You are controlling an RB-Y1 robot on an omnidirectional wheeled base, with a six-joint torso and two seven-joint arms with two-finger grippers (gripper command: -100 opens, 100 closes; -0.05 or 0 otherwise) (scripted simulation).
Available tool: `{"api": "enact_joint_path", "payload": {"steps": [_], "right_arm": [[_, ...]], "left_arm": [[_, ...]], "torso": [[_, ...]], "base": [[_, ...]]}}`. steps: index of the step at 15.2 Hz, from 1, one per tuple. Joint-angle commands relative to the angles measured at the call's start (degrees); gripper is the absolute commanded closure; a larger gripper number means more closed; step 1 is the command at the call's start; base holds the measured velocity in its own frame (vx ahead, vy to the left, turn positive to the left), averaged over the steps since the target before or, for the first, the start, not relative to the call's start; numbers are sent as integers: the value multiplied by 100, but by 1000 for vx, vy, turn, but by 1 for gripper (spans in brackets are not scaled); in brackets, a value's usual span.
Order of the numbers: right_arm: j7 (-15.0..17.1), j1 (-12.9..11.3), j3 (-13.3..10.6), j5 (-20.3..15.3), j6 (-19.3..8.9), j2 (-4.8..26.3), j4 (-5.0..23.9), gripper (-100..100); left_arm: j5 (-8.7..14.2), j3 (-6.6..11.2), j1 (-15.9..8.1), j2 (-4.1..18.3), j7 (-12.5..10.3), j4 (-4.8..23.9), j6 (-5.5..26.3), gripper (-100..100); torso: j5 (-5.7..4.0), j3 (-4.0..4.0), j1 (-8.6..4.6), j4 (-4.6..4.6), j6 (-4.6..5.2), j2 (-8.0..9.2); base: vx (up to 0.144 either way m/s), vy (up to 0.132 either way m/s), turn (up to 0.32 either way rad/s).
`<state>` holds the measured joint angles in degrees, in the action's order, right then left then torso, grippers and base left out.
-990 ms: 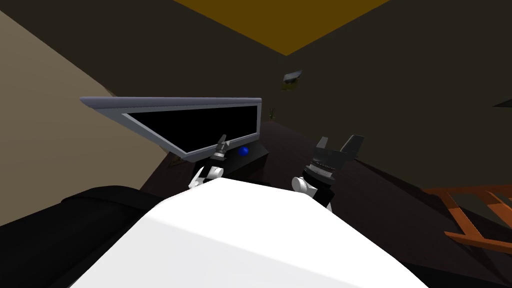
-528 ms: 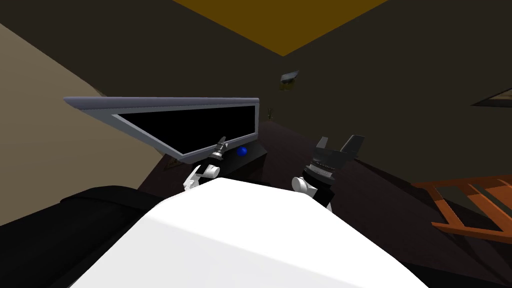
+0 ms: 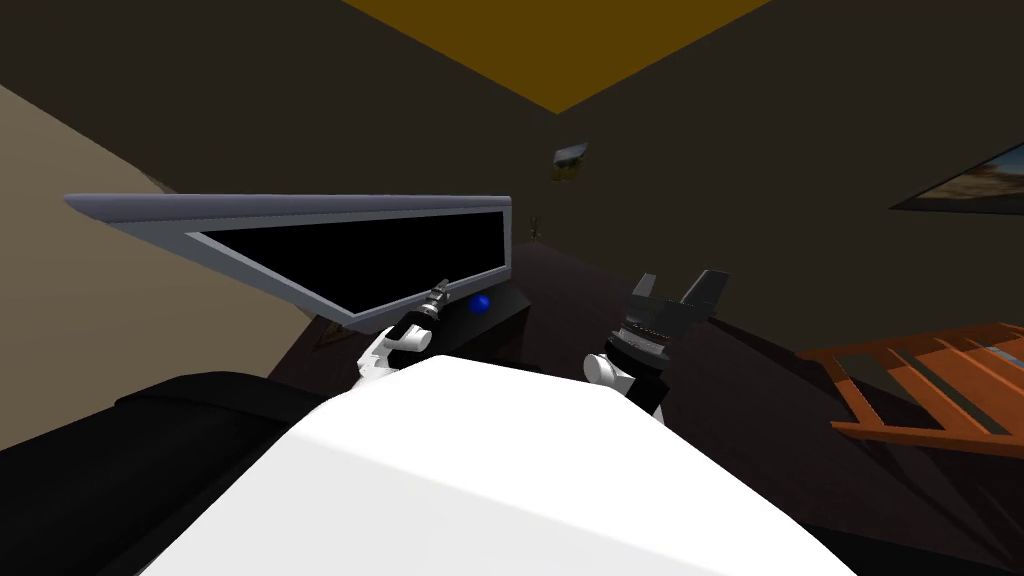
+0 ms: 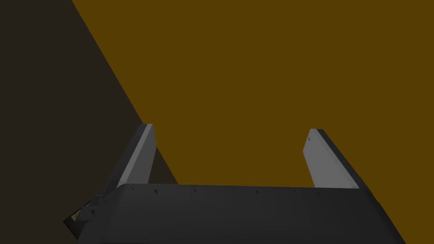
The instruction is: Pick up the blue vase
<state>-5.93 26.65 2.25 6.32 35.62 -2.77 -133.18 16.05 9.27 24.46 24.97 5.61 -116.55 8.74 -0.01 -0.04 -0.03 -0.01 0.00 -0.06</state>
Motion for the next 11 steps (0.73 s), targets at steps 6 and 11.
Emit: {"api": "enact_joint_path", "payload": {"steps": [6,11], "right_arm": [[0,0,0,0,0,0,0,0],[0,0,0,0,0,0,0,0]], "left_arm": [[319,250,-34,320,46,298,825,-100],[617,474,-113,569,83,617,1466,-100]], "torso": [[0,-1,-2,-1,1,-3],[0,-1,-2,0,2,-2]], "base": [[17,-15,-74],[18,-17,-102]]}}
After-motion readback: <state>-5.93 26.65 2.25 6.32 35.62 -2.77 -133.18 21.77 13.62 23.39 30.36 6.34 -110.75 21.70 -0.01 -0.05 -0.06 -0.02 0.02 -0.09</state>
